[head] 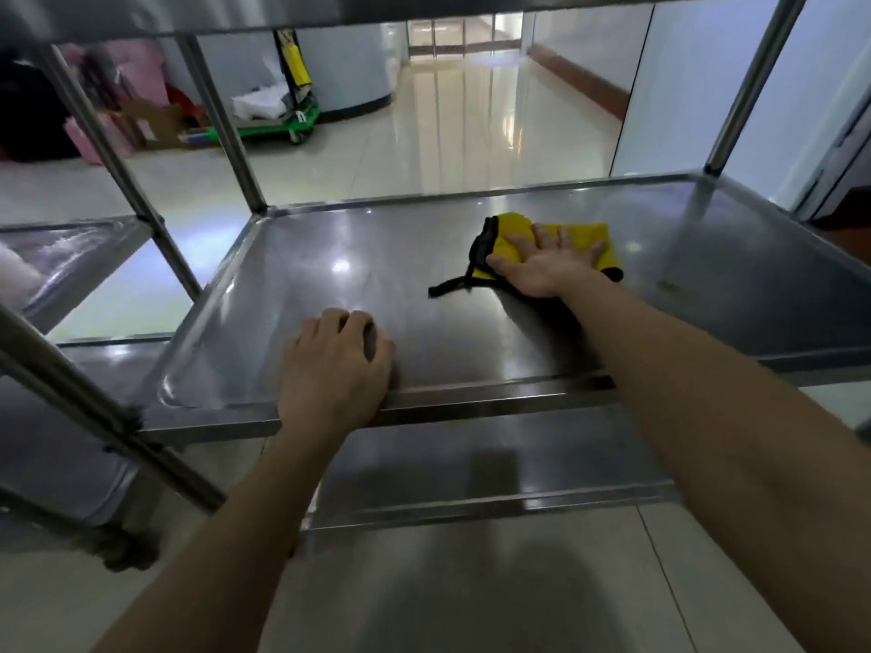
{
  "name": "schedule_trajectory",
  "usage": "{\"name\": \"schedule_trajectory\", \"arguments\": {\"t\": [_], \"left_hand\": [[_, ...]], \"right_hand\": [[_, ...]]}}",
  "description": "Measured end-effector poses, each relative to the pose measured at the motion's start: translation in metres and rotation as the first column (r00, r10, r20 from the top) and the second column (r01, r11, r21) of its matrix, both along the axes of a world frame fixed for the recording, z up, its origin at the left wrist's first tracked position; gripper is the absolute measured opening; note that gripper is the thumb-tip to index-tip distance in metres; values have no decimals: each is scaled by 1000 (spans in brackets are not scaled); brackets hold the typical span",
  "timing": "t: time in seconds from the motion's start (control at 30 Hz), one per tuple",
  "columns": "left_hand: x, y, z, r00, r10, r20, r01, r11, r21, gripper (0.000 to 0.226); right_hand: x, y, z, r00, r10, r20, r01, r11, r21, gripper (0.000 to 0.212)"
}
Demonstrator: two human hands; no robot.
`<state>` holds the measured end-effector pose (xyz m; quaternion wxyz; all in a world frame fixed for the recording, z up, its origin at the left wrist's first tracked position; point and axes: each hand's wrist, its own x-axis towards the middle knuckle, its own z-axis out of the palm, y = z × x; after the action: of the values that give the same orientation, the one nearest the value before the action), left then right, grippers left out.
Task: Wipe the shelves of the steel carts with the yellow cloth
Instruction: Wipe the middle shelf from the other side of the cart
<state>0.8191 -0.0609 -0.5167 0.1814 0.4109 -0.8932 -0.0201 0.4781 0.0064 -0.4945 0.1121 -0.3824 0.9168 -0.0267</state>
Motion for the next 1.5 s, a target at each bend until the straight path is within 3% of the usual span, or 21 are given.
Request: {"name": "schedule_trajectory", "arguments": {"t": [0.07,0.2,0.37,0.47,0.63,0.77,0.83,0.93,1.07,1.2,1.3,1.5], "left_hand": [[-1,5,3,1000,2,18,-2,1000,-15,49],[-2,4,11,999,27,-19,-27,1000,-13,45],[-3,-1,19,999,44,18,-44,998,34,36],[-5,-6,18,999,47,16,-47,998,33,34],[-12,-10,24,992,79,99,-87,993,81,38],[-52,21,38,987,116,111,-123,990,68,66],[-87,50,35,998,21,59,-26,995,93,69],[-130,78,23,990,-111,87,103,991,87,53],[-135,70,17,958,-84,275,85,996,10,53],[-135,74,22,987,-70,143,60,995,74,46],[-132,74,21,988,-80,135,72,995,68,44],[-133,73,19,980,-91,177,79,994,73,44]], "right_hand": [[10,-32,4,1000,17,-10,-18,1000,-8,92],[89,-86,4,933,360,-12,-360,932,-47,85],[109,-62,1,857,516,-15,-515,854,-68,79],[49,-10,4,900,436,-6,-435,898,-70,81],[-99,117,2,998,56,-4,-56,998,-35,87],[-151,174,0,993,-116,-5,116,993,6,90],[-136,169,4,992,-126,-4,126,992,5,88],[-88,157,4,1000,-8,-26,8,1000,-12,82],[-8,158,-14,963,264,-63,-267,961,-65,80],[2,181,-9,942,331,-48,-335,937,-97,77],[-28,217,-7,953,302,-34,-304,947,-105,86],[-137,270,-9,1000,8,8,-7,998,-56,90]]}}
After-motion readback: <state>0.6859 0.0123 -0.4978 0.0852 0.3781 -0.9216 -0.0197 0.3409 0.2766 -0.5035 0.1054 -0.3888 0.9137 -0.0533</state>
